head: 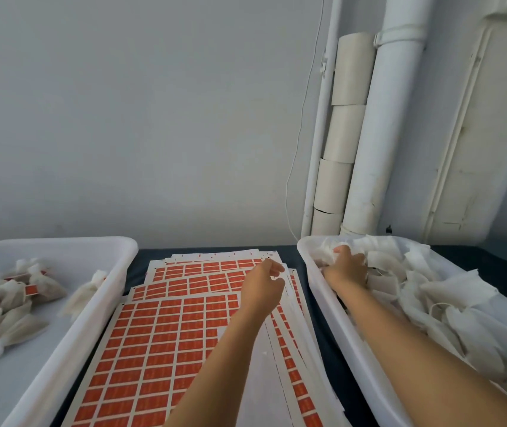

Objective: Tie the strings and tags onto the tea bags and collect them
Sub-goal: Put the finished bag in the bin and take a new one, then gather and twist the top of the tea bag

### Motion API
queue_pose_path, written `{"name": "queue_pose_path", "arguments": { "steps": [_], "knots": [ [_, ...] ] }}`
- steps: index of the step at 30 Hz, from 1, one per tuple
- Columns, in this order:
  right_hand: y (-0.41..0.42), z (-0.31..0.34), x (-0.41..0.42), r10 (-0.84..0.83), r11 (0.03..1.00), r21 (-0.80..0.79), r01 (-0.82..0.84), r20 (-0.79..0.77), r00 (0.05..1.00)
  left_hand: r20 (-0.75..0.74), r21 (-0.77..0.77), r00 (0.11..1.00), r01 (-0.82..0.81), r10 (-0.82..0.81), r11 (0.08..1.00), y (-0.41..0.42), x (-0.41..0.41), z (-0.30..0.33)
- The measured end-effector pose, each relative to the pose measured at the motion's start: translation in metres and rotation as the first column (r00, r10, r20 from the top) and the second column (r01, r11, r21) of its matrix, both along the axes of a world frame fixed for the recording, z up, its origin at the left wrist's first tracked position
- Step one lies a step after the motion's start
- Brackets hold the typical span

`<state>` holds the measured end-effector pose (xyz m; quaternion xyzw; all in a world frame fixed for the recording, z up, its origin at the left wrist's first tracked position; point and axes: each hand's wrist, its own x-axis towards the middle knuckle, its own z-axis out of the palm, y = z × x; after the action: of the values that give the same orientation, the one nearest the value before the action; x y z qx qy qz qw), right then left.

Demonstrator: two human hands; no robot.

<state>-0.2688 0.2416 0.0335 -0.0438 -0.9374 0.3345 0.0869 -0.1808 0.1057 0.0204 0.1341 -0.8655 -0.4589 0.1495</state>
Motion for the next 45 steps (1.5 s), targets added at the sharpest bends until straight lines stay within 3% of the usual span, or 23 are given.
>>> {"name": "queue_pose_path", "arguments": {
  "steps": [5, 10, 13, 18, 24, 29, 32, 36, 39, 41, 45],
  "knots": [
    [-0.001, 0.001, -0.004, -0.093, 0.989, 0.117, 0.090, 0.028, 0.995, -0.002, 0.002, 1.000, 0.007, -0.007, 1.000, -0.003, -0.002, -0.001],
    [-0.001, 0.003, -0.006, -0.067, 0.993, 0.087, 0.077, -0.104, 0.992, -0.021, 0.006, 1.000, -0.007, 0.008, 1.000, -0.008, -0.002, 0.000],
    [-0.002, 0.013, -0.008, -0.076, 0.997, -0.033, 0.071, -0.221, 0.972, -0.033, 0.023, 0.999, -0.011, 0.012, 1.000, -0.008, 0.000, 0.002],
    [-0.002, 0.041, -0.012, 0.009, 0.976, -0.206, -0.073, -0.296, 0.955, -0.061, 0.083, 0.998, -0.012, 0.017, 0.997, -0.011, 0.002, 0.007],
    [0.001, 0.051, -0.008, 0.041, 0.981, -0.170, -0.092, -0.282, 0.959, -0.061, 0.148, 0.998, 0.016, -0.007, 0.989, -0.011, 0.009, 0.011],
    [-0.010, 0.066, 0.008, 0.149, 0.962, -0.145, -0.233, -0.435, 0.888, -0.117, 0.282, 0.993, 0.062, -0.029, 0.957, -0.018, 0.016, 0.016],
    [-0.026, 0.080, 0.021, 0.219, 0.916, -0.190, -0.354, -0.502, 0.837, -0.181, 0.323, 0.981, 0.131, -0.075, 0.937, -0.021, 0.021, 0.023],
    [-0.053, 0.083, 0.048, 0.384, 0.740, -0.334, -0.584, -0.503, 0.774, -0.278, 0.422, 0.957, 0.200, -0.084, 0.884, -0.026, 0.030, 0.033],
    [-0.072, 0.070, 0.065, 0.485, 0.642, -0.394, -0.658, -0.456, 0.746, -0.305, 0.494, 0.951, 0.203, -0.051, 0.846, -0.035, 0.040, 0.033],
    [-0.082, 0.053, 0.072, 0.519, 0.624, -0.406, -0.668, -0.423, 0.742, -0.267, 0.533, 0.963, 0.123, 0.029, 0.837, -0.042, 0.045, 0.025],
    [-0.094, 0.012, 0.080, 0.541, 0.634, -0.429, -0.643, -0.349, 0.765, -0.173, 0.443, 0.982, 0.008, 0.077, 0.897, -0.059, 0.053, -0.006]
  ]
}}
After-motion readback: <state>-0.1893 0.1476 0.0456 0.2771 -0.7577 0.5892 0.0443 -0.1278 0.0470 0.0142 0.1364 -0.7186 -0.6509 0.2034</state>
